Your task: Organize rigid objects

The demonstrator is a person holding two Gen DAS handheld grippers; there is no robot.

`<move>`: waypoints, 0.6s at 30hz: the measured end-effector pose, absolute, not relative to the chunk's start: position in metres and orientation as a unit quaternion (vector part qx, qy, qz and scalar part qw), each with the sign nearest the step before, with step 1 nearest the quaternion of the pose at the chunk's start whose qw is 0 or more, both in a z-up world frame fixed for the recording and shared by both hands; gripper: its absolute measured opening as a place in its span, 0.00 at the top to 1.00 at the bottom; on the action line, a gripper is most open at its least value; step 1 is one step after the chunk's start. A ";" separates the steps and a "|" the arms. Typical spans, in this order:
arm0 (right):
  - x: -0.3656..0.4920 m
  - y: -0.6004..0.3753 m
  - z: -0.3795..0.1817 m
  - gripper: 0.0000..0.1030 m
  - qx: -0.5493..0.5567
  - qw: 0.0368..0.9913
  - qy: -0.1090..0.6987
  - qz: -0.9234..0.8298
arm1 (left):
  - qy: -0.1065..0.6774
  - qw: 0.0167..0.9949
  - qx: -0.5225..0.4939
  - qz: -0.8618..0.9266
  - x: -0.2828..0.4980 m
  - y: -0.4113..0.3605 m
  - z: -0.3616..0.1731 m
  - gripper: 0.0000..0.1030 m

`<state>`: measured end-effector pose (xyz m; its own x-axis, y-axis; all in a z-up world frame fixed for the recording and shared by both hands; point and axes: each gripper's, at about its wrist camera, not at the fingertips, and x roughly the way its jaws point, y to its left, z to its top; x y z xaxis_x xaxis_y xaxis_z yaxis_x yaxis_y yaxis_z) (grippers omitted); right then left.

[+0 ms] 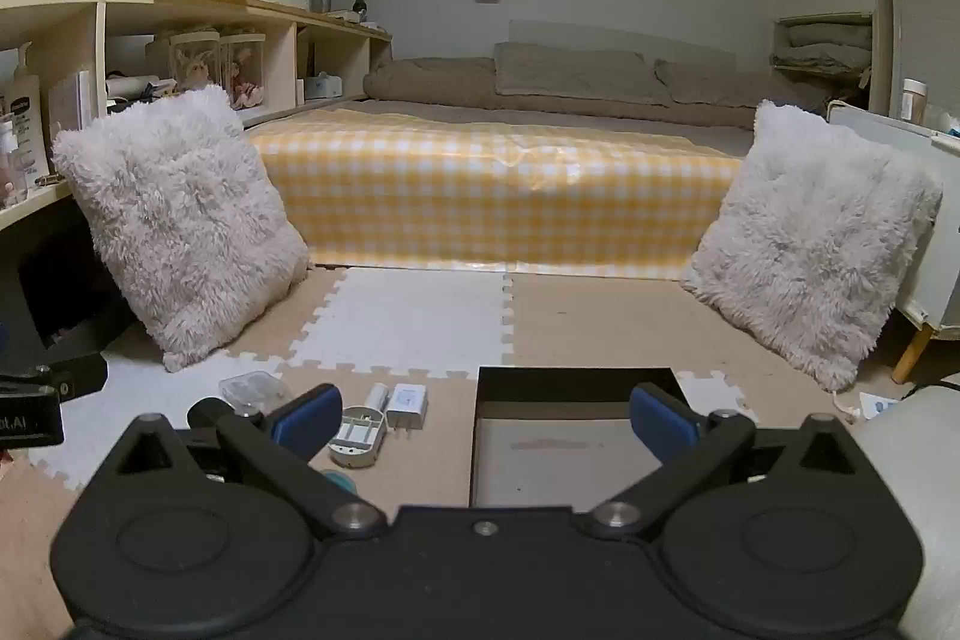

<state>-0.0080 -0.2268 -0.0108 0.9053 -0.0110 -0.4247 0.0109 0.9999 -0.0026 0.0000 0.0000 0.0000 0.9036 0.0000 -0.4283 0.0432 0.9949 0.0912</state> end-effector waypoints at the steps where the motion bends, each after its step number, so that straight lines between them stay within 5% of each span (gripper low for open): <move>1: -0.008 -0.227 -0.011 0.00 -0.001 0.976 0.218 -0.005 | 0.220 0.974 0.050 -0.011 0.000 0.000 0.000 0.00; 18: -0.009 -0.224 -0.011 0.00 -0.010 0.976 0.217 -0.008 | 0.220 0.974 0.047 -0.012 0.000 0.000 0.000 0.00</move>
